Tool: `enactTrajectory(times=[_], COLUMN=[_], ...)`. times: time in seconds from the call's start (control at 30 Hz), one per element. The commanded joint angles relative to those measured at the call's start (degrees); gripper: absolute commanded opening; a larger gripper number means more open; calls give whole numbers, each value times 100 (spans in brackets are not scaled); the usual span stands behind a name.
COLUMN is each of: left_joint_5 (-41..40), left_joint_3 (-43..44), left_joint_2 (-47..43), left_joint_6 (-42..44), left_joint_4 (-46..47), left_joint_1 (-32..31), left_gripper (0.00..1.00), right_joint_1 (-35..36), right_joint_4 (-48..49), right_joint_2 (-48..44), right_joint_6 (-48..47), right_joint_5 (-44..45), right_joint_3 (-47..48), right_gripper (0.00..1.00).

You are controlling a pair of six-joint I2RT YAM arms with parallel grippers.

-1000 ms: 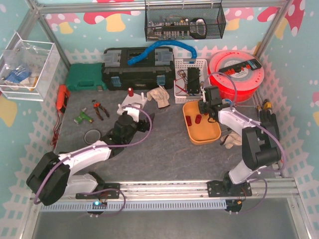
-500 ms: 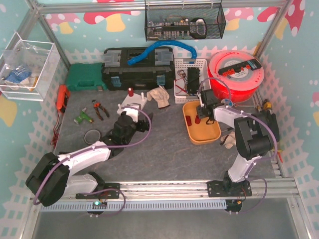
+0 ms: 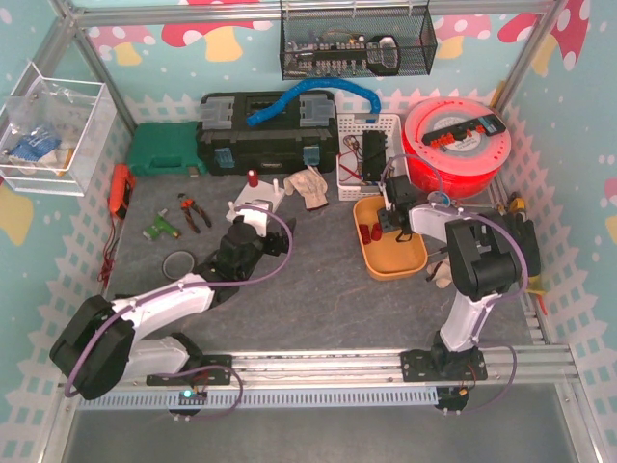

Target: Install the large spring

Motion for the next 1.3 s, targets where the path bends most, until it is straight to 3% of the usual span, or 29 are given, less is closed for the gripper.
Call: enactTrajectory(times=[0.0,0.3,0.53,0.8,0.97,1.27], left_joint_5=[-38,46,-3,-161,422,2052], left_joint_3=[-64,-58,-122,-226,-203,9], left_joint_2=[-105,0,-194,-590,-909,-1052], left_joint_6=[33,-6,-90,-309,-597,-1504], left_joint_4=[24,88,86,116,128,-182], left_joint_1=[-16,-15,-15,-15,-16,-15], left_gripper=[99,99,99,99,99,97], right_joint_1=[-39,-33,-23,209,601,2090], right_joint_4=[-184,-70,92,917,1737,2900], right_joint_2=[176,-177,-964,-2408,-3159,-3570], right_joint_6=[100,75,101,-80,-53,-481], right_joint_5=[-144,-305,-190,-781,-1427,-1264], right_joint_3=[-38,-86,-368,-1128,-1682,-2408], right_gripper=[40,19,15,11,10,7])
